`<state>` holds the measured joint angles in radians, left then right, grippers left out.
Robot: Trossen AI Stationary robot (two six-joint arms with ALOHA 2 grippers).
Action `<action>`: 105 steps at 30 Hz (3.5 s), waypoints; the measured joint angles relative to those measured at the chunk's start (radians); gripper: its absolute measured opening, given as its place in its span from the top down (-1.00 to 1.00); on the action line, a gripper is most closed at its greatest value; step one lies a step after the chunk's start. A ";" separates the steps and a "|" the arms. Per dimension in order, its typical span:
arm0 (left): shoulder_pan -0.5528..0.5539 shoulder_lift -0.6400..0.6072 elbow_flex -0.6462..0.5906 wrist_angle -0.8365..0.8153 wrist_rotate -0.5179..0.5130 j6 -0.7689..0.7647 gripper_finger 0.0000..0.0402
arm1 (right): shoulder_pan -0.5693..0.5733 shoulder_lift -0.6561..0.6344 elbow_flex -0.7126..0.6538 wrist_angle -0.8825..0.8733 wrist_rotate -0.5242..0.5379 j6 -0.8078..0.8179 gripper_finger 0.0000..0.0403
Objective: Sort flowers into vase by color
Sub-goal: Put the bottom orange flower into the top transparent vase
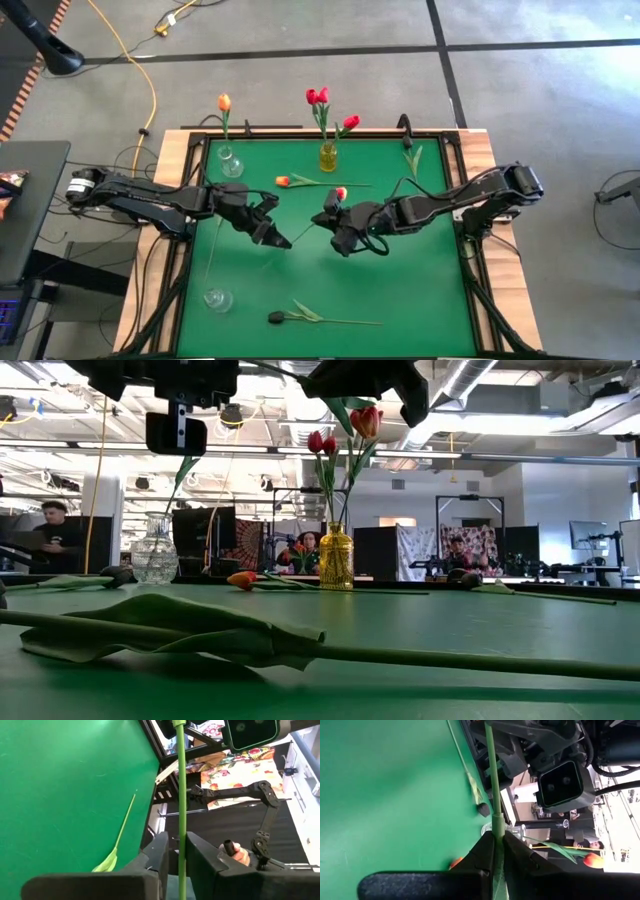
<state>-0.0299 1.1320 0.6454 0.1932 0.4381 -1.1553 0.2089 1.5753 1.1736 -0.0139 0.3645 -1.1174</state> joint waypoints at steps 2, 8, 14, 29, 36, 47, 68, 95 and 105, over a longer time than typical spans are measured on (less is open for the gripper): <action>0.000 0.000 0.000 0.000 0.001 0.001 0.82 | 0.000 0.000 0.000 0.000 0.000 0.001 0.74; 0.000 0.000 0.000 0.000 0.001 0.019 0.98 | -0.001 0.000 0.000 0.000 0.000 0.011 0.74; 0.000 0.000 0.000 0.001 -0.009 0.031 1.00 | -0.001 0.000 0.000 0.003 0.000 0.052 0.74; 0.043 0.000 0.000 0.070 -0.080 0.103 1.00 | 0.019 -0.002 0.000 0.231 0.011 0.223 0.09; 0.088 -0.001 0.000 0.222 -0.149 0.207 1.00 | 0.080 -0.002 0.001 0.325 -0.010 0.418 -0.32; 0.170 -0.098 0.002 0.450 -0.219 0.470 1.00 | 0.146 -0.002 0.001 0.302 0.001 0.783 -0.38; 0.345 -0.805 -0.115 -0.112 -0.957 1.216 1.00 | 0.115 -0.002 0.001 0.254 0.027 1.018 -0.37; 0.786 -0.845 -0.434 -0.049 -0.884 1.036 1.00 | 0.099 -0.002 0.001 0.254 0.027 1.050 -0.37; 0.903 -0.740 -0.434 0.012 -0.745 1.039 1.00 | 0.096 -0.001 0.001 0.253 0.027 1.065 -0.37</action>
<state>0.8729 0.3922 0.2111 0.2049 -0.3073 -0.1166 0.3046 1.5742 1.1744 0.2396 0.3910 -0.0525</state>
